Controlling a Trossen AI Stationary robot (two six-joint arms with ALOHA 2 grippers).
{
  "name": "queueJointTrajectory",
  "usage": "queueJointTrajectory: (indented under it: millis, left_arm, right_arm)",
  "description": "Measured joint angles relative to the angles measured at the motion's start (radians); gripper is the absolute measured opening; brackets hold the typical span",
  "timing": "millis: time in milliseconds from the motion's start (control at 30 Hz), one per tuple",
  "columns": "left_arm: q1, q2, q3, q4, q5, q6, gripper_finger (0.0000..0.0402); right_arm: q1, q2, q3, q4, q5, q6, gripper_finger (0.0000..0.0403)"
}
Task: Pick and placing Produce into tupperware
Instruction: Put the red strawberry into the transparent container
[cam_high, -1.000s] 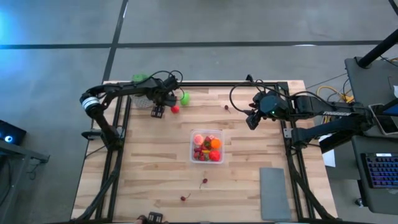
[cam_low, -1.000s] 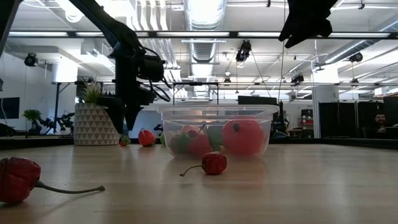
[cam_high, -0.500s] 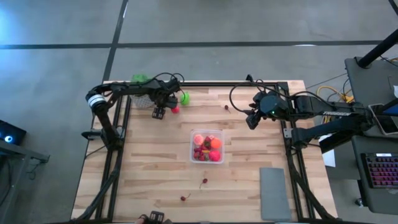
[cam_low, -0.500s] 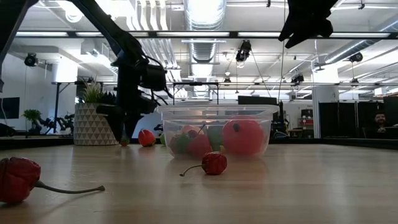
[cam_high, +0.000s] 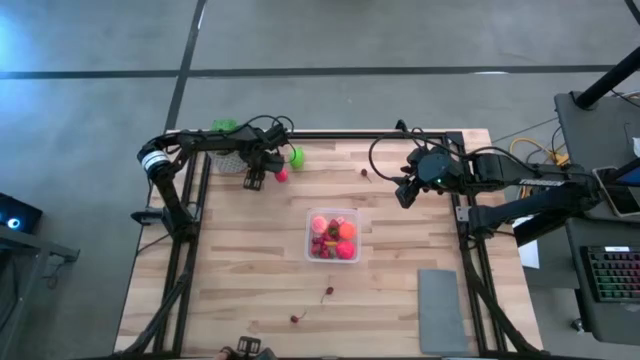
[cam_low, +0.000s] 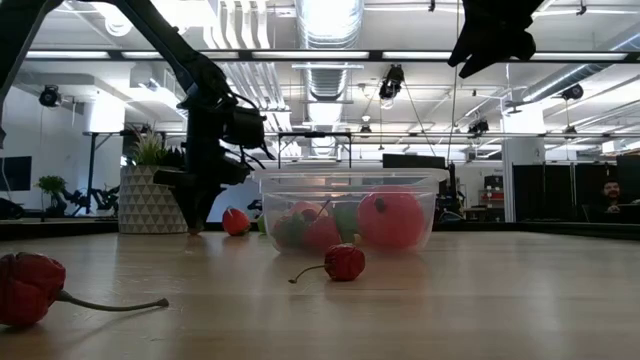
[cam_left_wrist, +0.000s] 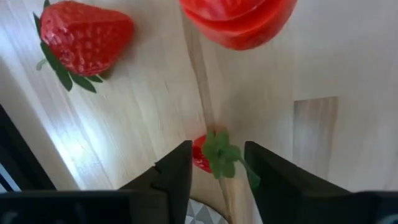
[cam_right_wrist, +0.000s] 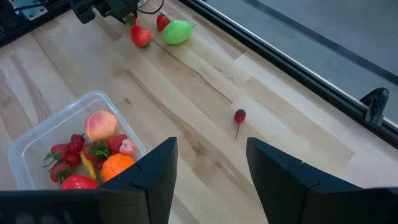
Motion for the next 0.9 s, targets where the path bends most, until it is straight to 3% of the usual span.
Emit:
queueJointTrajectory:
  millis: [167,900]
  left_arm:
    - [0.014,0.0,-0.001,0.003,0.0,0.0,0.0115]
    - [0.019,0.033,-0.001,0.007,-0.027,-0.007,0.0114]
  right_arm:
    - [0.0,0.0,0.0,0.0,0.0,-0.003,0.0185]
    - [0.0,0.0,0.0,0.0,0.0,-0.003,0.0185]
